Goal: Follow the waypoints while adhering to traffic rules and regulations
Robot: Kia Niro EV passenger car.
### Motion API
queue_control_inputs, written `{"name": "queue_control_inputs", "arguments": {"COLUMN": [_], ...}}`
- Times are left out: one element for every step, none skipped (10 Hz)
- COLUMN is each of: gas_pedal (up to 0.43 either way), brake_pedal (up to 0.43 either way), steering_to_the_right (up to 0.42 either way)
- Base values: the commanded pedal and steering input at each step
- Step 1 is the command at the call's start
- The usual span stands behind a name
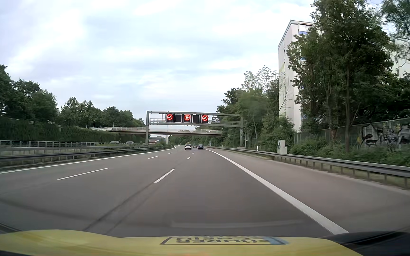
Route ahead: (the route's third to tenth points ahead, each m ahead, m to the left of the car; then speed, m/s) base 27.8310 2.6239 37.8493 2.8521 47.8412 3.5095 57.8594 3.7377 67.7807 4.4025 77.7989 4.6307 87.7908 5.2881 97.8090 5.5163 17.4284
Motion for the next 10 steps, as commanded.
{"name": "queue_control_inputs", "arguments": {"gas_pedal": [0.067, 0.067, 0.067, 0.067, 0.067, 0.067, 0.067, 0.067, 0.067, 0.067], "brake_pedal": [0.0, 0.0, 0.0, 0.0, 0.0, 0.0, 0.0, 0.0, 0.0, 0.0], "steering_to_the_right": [-0.003, -0.003, -0.003, -0.003, -0.003, -0.004, -0.004, -0.004, -0.005, -0.006]}}
